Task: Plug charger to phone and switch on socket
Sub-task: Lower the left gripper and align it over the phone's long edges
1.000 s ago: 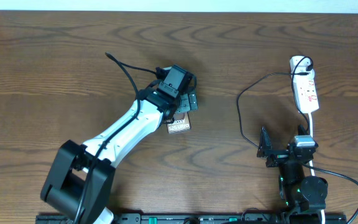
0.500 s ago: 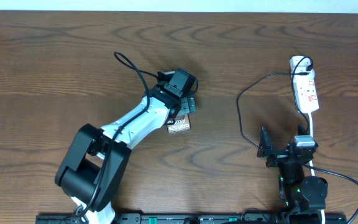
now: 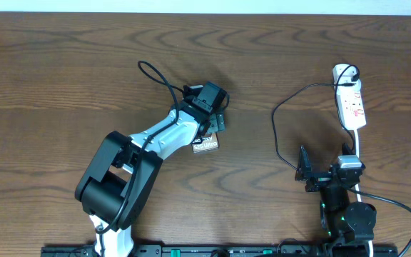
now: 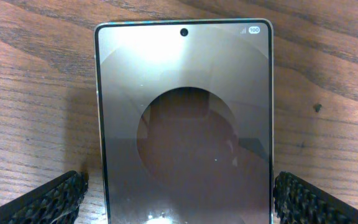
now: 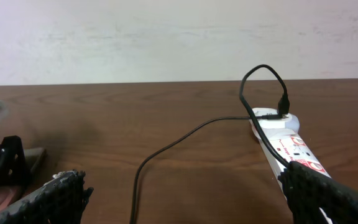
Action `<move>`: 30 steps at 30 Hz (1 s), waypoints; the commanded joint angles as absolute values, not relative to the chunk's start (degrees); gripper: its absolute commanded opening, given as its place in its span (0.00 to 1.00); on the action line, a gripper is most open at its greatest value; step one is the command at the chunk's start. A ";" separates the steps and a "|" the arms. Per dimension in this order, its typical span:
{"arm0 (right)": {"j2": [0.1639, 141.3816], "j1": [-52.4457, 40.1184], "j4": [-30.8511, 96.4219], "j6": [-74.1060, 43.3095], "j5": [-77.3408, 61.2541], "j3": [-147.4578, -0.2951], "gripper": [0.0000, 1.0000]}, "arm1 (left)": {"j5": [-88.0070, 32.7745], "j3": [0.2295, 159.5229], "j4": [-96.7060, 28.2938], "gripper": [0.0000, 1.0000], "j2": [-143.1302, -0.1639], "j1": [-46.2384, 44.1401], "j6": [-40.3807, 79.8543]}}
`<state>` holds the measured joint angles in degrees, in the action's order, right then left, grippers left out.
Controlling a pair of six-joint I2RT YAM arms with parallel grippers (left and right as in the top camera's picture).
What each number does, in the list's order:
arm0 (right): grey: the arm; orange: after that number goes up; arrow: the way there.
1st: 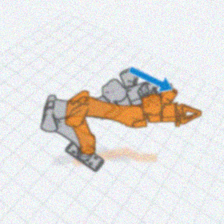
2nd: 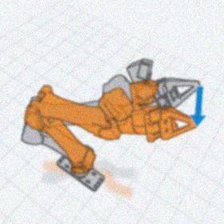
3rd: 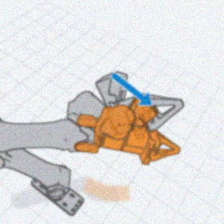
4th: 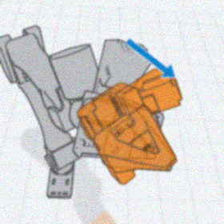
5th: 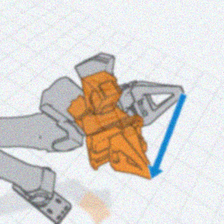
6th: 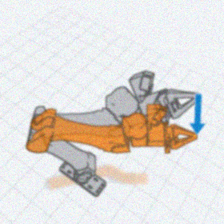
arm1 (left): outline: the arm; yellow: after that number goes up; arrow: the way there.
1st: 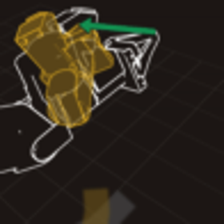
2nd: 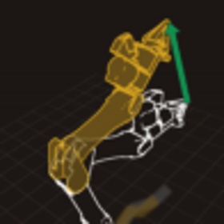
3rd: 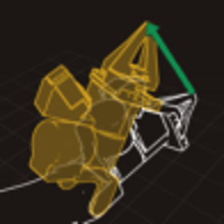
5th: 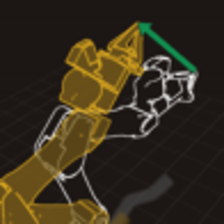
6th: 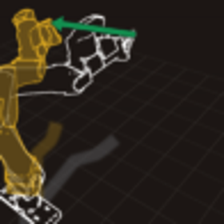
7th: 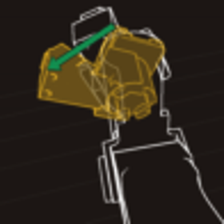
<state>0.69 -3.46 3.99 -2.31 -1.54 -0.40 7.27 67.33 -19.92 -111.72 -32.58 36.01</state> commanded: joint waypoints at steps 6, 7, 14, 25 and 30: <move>0.32 -3.79 4.12 -1.61 -1.67 -0.30 0.99 | 6.44 68.01 -20.03 0.98 -117.64 -33.12 35.64; 0.32 -3.79 4.12 -1.61 -1.67 -0.30 0.99 | 6.44 68.01 -20.01 0.98 -118.04 -33.32 35.64; 0.32 -3.79 4.12 -1.61 -1.67 -0.30 0.99 | 4.25 68.01 -20.93 0.98 -118.43 -33.67 35.68; 0.32 -3.79 4.12 -1.61 -1.67 -0.30 0.99 | 1.83 68.01 -23.46 0.93 -118.43 -33.67 35.88; 0.32 -3.79 4.12 -1.61 -1.67 -0.30 0.99 | 1.58 68.01 -23.97 0.90 -118.43 -33.67 35.90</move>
<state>0.69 -3.46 3.99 -2.31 -1.54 -0.40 9.34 70.13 -22.26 -114.39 -33.47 34.48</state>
